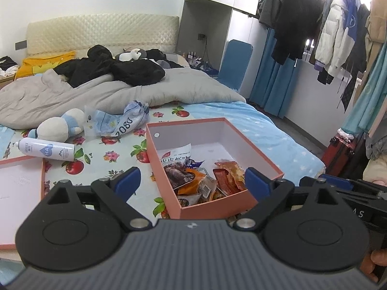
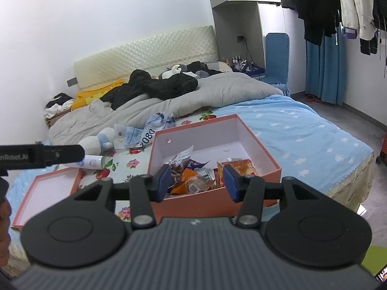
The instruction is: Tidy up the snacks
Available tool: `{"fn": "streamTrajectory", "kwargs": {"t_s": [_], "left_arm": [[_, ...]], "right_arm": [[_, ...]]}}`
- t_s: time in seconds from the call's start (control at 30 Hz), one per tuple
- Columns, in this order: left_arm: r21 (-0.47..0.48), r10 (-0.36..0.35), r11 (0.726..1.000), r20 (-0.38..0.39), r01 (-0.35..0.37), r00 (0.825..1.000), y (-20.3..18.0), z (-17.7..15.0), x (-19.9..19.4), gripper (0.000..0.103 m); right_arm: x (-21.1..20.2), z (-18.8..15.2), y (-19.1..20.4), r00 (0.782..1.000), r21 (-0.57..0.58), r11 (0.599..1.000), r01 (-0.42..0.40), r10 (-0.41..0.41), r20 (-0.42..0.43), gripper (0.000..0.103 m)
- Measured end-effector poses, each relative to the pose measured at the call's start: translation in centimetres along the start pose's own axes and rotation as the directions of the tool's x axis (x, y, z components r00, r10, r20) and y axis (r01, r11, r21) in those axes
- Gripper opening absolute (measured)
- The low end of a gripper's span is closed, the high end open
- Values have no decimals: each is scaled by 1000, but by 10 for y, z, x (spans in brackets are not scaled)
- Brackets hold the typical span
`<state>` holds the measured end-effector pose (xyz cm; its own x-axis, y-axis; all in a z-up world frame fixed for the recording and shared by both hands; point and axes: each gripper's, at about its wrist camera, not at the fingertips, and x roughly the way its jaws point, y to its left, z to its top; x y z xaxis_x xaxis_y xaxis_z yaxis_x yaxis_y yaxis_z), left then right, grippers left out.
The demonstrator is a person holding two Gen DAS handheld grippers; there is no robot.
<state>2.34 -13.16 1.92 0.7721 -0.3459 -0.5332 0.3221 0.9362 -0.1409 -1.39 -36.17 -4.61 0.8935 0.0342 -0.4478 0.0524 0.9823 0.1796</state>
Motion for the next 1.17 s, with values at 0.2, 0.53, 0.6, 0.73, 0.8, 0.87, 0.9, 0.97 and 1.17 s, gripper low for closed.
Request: {"fn": "streamTrajectory", "kwargs": {"t_s": [0.2, 0.53, 0.6, 0.73, 0.8, 0.87, 0.9, 0.97, 1.17], "left_arm": [[10, -1, 1000, -12, 1, 1000, 0, -3, -2, 98], [13, 33, 999, -24, -33, 999, 3, -5, 2, 102], [14, 30, 999, -40, -29, 999, 2, -5, 5, 102], [24, 35, 999, -41, -34, 999, -1, -5, 9, 102], [28, 41, 999, -38, -40, 998, -3, -5, 10, 102], [29, 39, 999, -36, -38, 999, -4, -4, 10, 102], [31, 34, 999, -36, -33, 999, -4, -4, 10, 102], [29, 28, 999, -36, -27, 999, -4, -4, 11, 102], [22, 40, 999, -31, -39, 999, -4, -4, 12, 103]], "right_arm": [[-1, 0, 0, 1000, -3, 1000, 12, -12, 19, 81], [2, -2, -7, 999, 5, 999, 40, -40, 19, 103], [2, -2, -6, 999, 6, 999, 40, -40, 16, 103], [2, -3, -7, 999, 8, 999, 33, -33, 18, 103], [2, -3, -6, 999, 5, 999, 34, -34, 18, 103], [2, -3, -6, 999, 4, 999, 33, -33, 18, 103], [2, -3, -6, 999, 4, 999, 33, -33, 18, 103], [2, -3, -6, 999, 6, 999, 33, -33, 17, 103], [0, -3, -5, 999, 12, 999, 39, -39, 18, 103]]}}
